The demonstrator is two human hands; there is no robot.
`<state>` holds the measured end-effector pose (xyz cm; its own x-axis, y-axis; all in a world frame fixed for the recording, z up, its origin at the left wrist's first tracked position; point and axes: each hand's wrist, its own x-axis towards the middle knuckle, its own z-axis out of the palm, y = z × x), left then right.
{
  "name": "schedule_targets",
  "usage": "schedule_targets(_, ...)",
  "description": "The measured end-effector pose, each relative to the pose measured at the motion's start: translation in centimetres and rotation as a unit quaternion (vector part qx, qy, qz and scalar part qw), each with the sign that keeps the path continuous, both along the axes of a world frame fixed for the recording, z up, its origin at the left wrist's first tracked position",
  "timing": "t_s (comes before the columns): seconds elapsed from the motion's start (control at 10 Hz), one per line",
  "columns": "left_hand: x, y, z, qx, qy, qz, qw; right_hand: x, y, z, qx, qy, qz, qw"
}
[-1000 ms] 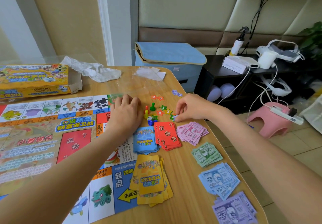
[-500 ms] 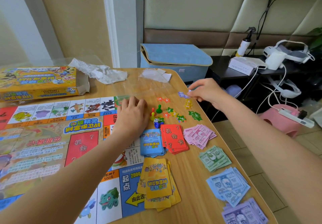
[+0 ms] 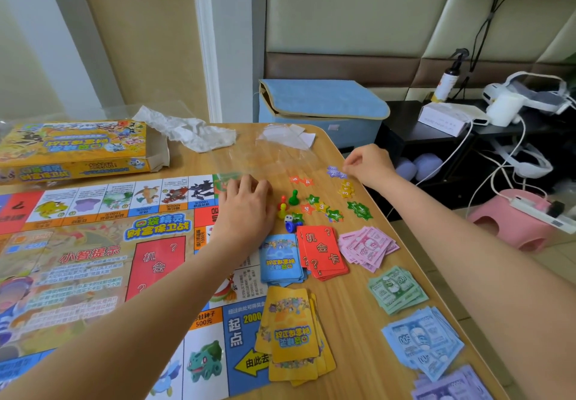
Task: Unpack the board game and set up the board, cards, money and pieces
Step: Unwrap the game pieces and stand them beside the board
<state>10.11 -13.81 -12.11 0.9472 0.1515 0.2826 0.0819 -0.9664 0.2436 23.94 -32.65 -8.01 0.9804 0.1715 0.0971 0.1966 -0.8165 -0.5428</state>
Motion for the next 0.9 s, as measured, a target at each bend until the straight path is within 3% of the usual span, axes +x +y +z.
schedule_targets(0.3,0.2,0.0,-0.1,0.007,0.003,0.004,1.0,0.9,1.2,-0.7,-0.061,0.015,0.013,0.998)
schedule_targets(0.4,0.1,0.0,0.0,0.004,0.002,0.003,1.0,-0.4,0.9,0.5,-0.017,-0.019,0.034,0.999)
schedule_targets(0.5,0.0,-0.1,0.0,-0.002,0.001,0.001,1.0,-2.6,0.7,1.3,-0.022,0.024,0.111,0.993)
schedule_targets(0.6,0.0,-0.1,0.2,-0.003,0.007,0.002,1.0,-5.5,1.2,1.6,-0.098,0.089,0.174,0.976)
schedule_targets(0.7,-0.1,-0.1,0.2,-0.001,0.009,0.003,1.0,-6.2,1.6,1.5,-0.101,0.086,0.176,0.975)
schedule_targets(0.9,0.0,-0.1,0.1,0.004,0.004,0.004,1.0,-5.6,1.6,1.4,-0.019,0.15,0.154,0.976)
